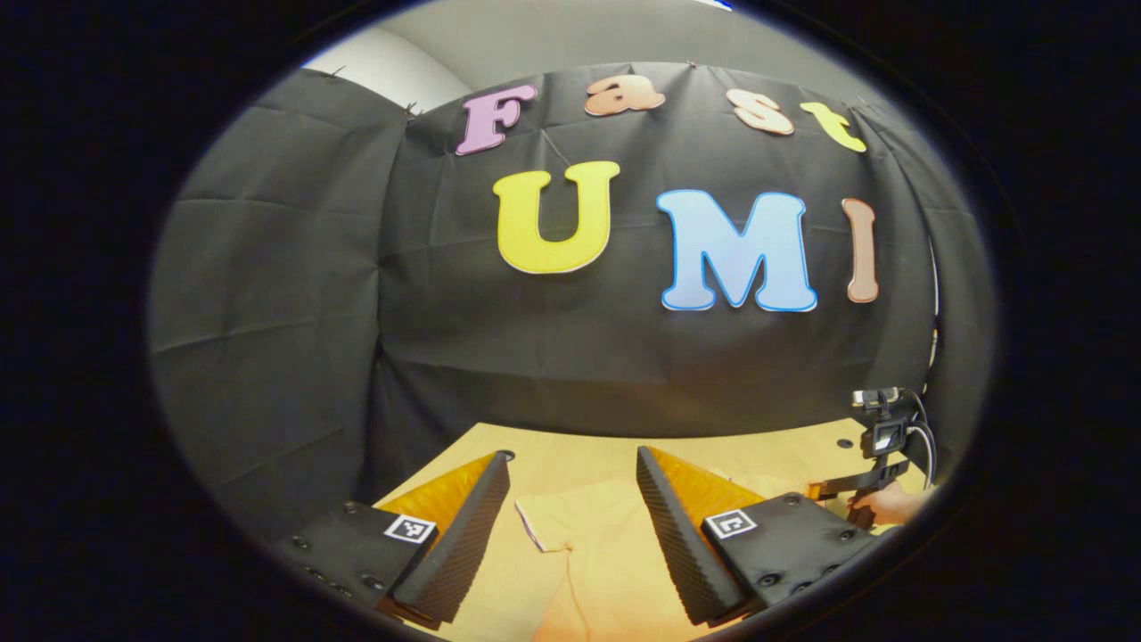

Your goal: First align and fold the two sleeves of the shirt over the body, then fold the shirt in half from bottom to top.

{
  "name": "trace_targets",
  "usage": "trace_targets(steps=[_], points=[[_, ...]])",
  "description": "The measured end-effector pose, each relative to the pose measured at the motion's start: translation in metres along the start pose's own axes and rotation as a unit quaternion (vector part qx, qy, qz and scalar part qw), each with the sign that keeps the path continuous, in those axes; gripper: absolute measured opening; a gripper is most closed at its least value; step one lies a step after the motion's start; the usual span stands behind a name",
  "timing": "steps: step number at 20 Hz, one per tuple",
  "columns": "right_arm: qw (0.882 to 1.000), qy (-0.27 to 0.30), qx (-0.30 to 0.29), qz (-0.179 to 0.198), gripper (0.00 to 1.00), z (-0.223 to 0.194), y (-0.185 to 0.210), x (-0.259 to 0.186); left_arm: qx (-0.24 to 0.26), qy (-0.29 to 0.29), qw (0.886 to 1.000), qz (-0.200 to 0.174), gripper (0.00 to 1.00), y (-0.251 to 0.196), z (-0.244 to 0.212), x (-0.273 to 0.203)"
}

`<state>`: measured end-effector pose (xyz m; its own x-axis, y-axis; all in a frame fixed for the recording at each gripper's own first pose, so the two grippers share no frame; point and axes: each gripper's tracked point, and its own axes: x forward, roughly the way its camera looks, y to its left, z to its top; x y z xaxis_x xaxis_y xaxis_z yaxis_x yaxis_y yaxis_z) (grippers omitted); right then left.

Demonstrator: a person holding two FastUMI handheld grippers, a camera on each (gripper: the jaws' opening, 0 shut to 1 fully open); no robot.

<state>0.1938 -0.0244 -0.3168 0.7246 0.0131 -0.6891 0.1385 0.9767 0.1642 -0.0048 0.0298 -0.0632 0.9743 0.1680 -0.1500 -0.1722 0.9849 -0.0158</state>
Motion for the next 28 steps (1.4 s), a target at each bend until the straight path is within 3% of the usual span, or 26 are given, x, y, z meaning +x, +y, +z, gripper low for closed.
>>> trace_targets(steps=[3,9,10,12,14,15,16,22,28], points=[[1.0,0.01,0.002,0.006,0.95,-0.004,0.004,0.006,-0.003,-0.005,1.0,0.001,0.94,0.0,0.001,-0.004],[0.999,0.034,0.006,0.014,0.81,-0.016,0.008,0.016,-0.01,-0.012,1.0,0.003,0.94,0.003,0.002,-0.004],[0.999,0.037,0.009,0.014,0.57,-0.018,0.01,0.012,-0.013,-0.012,1.0,0.001,0.94,0.003,0.002,-0.004],[0.999,0.039,0.014,0.017,0.51,-0.018,0.009,0.011,-0.016,-0.009,1.0,-0.002,0.94,0.002,-0.001,-0.004],[0.998,0.044,0.031,0.016,0.2,-0.016,0.009,0.008,-0.016,-0.009,1.0,-0.002,0.94,0.004,-0.002,-0.005],[0.998,0.044,0.034,0.013,0.22,-0.022,0.009,0.012,-0.017,-0.011,1.0,-0.002,0.94,0.004,0.0,-0.007],[0.998,0.043,0.035,0.013,0.06,-0.014,0.01,0.003,-0.015,-0.012,1.0,-0.001,0.94,0.005,0.001,-0.008],[1.0,0.02,-0.012,0.014,0.01,-0.006,0.016,0.0,-0.015,-0.014,1.0,0.005,0.94,0.011,0.002,-0.017],[0.996,-0.036,-0.058,0.05,0.01,0.022,0.04,-0.029,-0.025,-0.014,1.0,0.002,0.94,0.009,0.0,-0.021]])
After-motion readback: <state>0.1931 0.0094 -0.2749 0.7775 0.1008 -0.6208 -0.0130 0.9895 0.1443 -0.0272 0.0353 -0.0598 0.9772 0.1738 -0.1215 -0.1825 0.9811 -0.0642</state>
